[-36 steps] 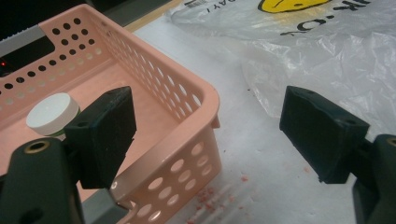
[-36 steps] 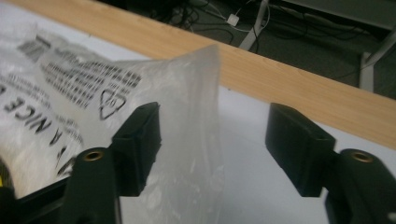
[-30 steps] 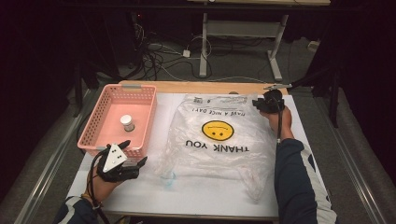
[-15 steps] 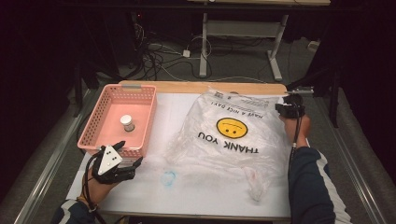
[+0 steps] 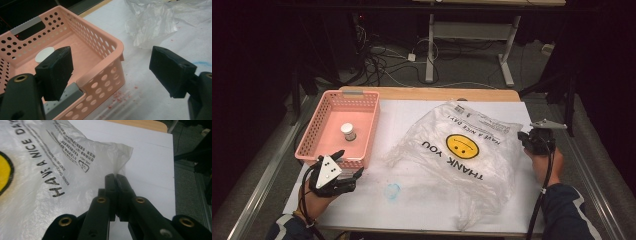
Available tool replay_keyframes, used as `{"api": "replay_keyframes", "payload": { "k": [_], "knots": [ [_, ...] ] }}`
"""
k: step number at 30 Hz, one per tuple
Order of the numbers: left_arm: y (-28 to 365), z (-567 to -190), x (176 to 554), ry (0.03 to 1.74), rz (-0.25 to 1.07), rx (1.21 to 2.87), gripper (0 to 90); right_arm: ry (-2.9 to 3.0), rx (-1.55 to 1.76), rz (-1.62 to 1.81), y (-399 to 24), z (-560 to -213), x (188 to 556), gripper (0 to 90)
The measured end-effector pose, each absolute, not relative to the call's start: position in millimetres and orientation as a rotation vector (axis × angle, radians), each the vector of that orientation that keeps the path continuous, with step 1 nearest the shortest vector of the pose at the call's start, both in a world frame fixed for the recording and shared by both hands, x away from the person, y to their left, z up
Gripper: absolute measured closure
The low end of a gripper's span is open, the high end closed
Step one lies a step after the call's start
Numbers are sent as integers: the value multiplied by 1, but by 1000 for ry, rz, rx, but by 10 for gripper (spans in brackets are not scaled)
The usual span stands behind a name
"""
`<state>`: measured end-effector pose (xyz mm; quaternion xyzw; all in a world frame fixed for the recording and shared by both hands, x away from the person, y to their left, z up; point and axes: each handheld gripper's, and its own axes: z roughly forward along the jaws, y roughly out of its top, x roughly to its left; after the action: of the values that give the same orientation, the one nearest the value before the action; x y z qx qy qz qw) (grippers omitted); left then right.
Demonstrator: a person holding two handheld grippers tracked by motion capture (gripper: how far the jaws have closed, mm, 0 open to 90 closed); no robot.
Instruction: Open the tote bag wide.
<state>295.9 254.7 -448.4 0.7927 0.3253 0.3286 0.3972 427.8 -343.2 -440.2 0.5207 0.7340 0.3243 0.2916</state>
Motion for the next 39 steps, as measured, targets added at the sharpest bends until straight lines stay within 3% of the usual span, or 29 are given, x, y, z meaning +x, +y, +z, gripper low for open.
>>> {"api": "replay_keyframes", "payload": {
  "k": [8,13,15,23,32,37,39],
  "knots": [
    [253,-448,293,813,833,2018,187,1947,1221,926,-322,-422,389,543],
    [253,-449,294,817,831,2017,187,2012,1046,1077,-292,-400,367,524],
    [252,-449,295,817,830,2023,187,2150,861,1134,-254,-394,352,509],
    [250,-450,295,798,834,2030,187,2485,588,1137,-162,-420,334,473],
    [248,-451,298,788,820,2044,187,2594,458,971,-124,-440,333,436],
    [247,-451,300,785,814,2047,187,2661,415,846,-115,-451,337,495],
    [247,-451,300,789,811,2047,187,2687,430,798,-114,-455,340,584]
  ]
}}
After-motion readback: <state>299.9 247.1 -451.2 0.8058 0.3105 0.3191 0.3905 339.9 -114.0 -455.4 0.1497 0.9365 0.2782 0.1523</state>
